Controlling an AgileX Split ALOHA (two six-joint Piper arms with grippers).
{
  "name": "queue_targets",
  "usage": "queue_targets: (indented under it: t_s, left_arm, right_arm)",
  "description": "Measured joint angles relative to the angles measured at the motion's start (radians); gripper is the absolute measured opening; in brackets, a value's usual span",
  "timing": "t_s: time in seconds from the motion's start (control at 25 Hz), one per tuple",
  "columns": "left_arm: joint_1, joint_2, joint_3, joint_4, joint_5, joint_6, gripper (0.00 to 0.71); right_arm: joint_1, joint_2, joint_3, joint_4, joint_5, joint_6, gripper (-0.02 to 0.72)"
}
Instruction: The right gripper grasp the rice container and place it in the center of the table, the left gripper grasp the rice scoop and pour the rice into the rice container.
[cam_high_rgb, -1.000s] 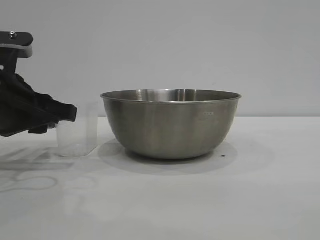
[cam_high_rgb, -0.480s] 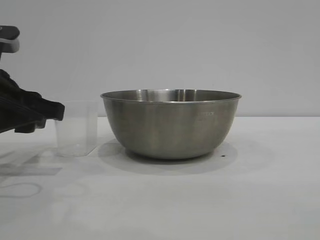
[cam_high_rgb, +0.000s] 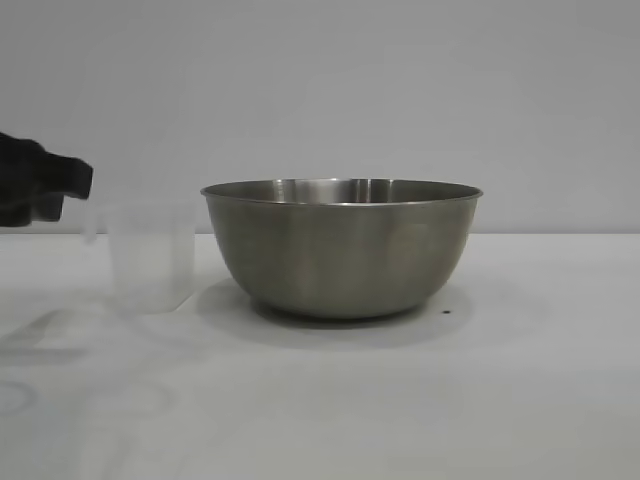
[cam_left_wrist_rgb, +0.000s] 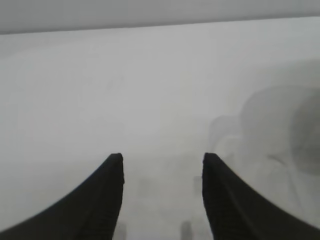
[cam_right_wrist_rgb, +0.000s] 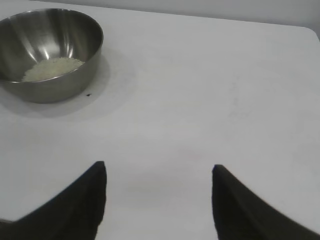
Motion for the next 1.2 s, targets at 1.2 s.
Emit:
queue_targets:
  t_s: [1.2]
  left_arm:
    - [0.506, -0.059, 0.002, 0.507, 0.007, -0.119, 0.313]
  right_arm:
    - [0.000, 0.000, 0.000, 0.000, 0.000, 0.000, 0.403]
